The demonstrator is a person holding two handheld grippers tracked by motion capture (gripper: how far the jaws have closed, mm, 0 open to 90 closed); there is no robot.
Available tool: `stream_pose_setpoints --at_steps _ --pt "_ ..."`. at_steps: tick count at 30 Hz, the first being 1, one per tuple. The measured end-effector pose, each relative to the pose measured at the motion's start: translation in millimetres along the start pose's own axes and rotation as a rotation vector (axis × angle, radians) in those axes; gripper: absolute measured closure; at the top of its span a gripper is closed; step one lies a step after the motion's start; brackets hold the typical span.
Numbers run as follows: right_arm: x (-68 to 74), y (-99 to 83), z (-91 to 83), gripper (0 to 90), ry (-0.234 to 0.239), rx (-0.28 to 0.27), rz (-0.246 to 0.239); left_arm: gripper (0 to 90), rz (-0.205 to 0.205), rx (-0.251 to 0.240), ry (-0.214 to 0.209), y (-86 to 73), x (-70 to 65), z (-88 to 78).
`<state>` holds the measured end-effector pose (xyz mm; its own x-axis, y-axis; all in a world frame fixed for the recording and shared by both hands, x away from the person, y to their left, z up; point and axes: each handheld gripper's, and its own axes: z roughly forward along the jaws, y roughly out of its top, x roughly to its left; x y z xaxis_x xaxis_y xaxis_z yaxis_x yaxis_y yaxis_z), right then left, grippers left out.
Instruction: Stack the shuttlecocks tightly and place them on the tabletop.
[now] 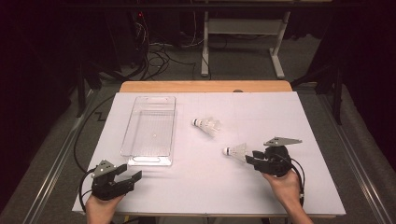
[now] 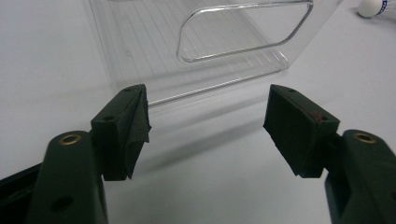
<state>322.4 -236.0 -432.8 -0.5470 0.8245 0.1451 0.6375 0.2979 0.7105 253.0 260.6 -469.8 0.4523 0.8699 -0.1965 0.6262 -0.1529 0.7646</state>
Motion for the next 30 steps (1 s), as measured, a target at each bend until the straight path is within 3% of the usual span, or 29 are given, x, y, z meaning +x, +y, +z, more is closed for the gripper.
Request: stream_pose_setpoints --at_steps 11,30 --pt "5.8 5.2 11.6 61.2 0.016 0.020 -0.009 31.7 0.001 -0.004 0.000 0.1 -0.6 -0.1" --pt "10.3 13.6 29.3 70.8 0.028 0.056 -0.024 31.8 0.001 -0.008 -0.006 0.4 0.3 -1.2"
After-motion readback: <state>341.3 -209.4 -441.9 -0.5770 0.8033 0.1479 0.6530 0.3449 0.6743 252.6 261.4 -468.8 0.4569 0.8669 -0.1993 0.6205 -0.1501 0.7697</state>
